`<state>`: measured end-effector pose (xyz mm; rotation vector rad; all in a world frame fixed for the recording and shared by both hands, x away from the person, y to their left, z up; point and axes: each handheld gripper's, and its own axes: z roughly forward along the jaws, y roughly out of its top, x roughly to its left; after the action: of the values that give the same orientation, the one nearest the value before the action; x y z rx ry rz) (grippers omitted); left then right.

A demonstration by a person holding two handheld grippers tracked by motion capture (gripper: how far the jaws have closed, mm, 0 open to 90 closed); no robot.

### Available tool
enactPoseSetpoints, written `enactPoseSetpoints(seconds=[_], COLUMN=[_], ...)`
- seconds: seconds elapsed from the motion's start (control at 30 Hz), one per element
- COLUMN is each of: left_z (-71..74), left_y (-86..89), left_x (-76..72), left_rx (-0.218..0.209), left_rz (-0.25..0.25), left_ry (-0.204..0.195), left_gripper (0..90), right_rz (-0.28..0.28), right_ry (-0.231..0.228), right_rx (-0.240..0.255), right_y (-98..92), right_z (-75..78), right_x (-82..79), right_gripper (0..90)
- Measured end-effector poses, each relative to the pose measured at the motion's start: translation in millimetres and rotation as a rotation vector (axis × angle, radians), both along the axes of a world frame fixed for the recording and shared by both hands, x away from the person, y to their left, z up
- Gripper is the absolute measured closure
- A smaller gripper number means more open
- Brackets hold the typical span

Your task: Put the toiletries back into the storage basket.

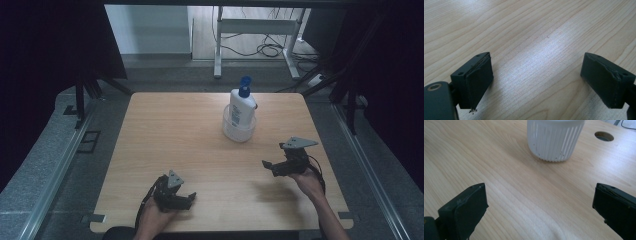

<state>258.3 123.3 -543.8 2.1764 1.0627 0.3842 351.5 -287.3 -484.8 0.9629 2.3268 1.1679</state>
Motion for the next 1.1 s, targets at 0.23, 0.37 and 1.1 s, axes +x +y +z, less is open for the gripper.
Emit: enactPoseSetpoints(seconds=[0.23, 0.37, 1.1], left_z=[0.0, 0.0, 0.0], left_y=[0.0, -0.1, -0.2], left_x=[0.0, -0.1, -0.2], left_rx=[0.000, 0.000, 0.001], left_rz=[0.000, 0.001, -0.001], left_ry=[0.000, 0.000, -0.001], left_gripper=[10.1, 10.1, 10.1], right_rz=[-0.004, -0.007, 0.020], right_ry=[0.012, 0.024, 0.115], right_rx=[-0.009, -0.011, -0.096], right_y=[-7.2, -11.3, -14.9], right_z=[-8.7, -14.6, -52.0], right_x=[-8.5, -13.6, -38.8], right_gripper=[0.1, 0.1, 0.1])
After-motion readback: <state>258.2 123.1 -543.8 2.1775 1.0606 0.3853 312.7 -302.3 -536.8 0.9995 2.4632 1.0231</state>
